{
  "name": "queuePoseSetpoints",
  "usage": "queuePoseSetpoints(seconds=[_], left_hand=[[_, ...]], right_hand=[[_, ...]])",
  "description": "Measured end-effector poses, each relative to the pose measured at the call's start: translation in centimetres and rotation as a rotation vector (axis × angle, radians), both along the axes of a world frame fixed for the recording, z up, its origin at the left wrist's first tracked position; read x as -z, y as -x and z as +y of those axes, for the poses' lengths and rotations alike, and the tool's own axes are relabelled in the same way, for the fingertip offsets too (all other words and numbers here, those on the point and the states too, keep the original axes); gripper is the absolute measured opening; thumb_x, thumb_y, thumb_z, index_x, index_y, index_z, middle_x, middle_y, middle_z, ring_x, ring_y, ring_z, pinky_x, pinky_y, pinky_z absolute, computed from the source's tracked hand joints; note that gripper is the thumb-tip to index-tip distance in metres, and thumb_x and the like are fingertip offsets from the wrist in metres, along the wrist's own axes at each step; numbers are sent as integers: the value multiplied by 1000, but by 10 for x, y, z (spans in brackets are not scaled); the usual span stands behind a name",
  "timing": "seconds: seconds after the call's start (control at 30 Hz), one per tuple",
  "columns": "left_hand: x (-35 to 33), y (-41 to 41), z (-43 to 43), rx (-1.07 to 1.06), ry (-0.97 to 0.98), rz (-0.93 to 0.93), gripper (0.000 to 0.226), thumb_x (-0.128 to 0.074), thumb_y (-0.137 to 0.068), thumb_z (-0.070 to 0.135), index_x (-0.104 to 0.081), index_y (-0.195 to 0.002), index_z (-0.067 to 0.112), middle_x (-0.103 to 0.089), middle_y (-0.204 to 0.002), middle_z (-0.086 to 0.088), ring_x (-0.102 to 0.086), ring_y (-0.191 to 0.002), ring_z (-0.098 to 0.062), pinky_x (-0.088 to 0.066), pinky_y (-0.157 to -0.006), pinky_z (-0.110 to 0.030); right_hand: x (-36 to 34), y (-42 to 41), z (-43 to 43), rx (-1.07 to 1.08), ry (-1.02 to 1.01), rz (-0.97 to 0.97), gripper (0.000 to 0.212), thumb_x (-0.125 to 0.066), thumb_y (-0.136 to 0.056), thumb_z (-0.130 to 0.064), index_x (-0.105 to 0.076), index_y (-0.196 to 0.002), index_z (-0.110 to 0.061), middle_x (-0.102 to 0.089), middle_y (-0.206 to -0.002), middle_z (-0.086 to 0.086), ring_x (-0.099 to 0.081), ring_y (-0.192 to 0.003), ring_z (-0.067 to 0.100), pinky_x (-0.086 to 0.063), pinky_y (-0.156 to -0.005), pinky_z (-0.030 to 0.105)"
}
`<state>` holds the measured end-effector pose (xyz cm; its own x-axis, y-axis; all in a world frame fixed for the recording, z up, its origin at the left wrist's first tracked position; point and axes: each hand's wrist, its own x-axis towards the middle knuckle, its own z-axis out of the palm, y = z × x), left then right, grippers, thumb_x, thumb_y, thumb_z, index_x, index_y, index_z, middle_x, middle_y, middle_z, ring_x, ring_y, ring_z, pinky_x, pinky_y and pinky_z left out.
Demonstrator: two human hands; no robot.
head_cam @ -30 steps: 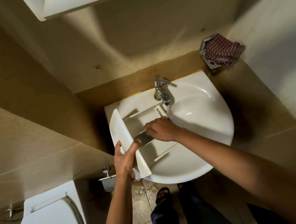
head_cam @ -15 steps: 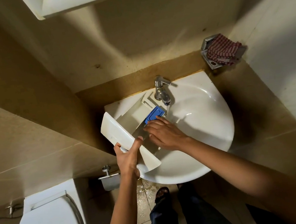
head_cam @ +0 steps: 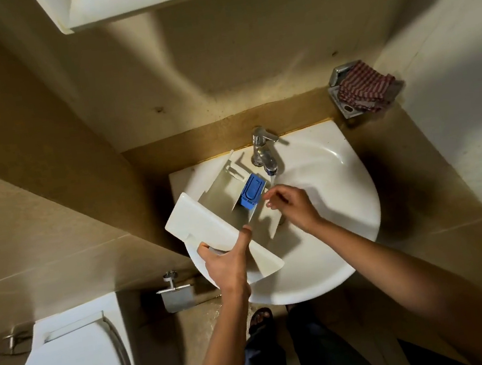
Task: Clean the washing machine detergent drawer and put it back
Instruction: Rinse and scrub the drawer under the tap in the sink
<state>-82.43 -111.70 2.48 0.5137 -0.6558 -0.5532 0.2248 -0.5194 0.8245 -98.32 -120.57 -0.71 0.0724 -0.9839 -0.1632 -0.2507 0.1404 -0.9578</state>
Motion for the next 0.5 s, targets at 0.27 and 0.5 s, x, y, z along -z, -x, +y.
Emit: queuePoseSetpoints(seconds=[0.27, 0.5], left_hand=[[9, 52, 21, -137, -66, 66, 80, -85, -42, 46, -44, -106, 20, -65, -98, -2, -66, -85, -14, -53, -74, -30], [21, 67, 28, -128, -87, 145, 96, -79, -35, 54, -39, -114, 16, -63, -102, -2, -65, -83, -10, -47, -66, -18]], right_hand=[[2, 2, -72, 487, -669, -745, 26, -44, -95, 6, -51, -119, 13, -61, -94, 21, -61, -106, 32, -51, -90, 34], [2, 4, -84, 378, -845, -717, 16, -42, -98, -3, -57, -93, -1, -63, -76, 9, -63, -66, 15, -54, -56, 20]])
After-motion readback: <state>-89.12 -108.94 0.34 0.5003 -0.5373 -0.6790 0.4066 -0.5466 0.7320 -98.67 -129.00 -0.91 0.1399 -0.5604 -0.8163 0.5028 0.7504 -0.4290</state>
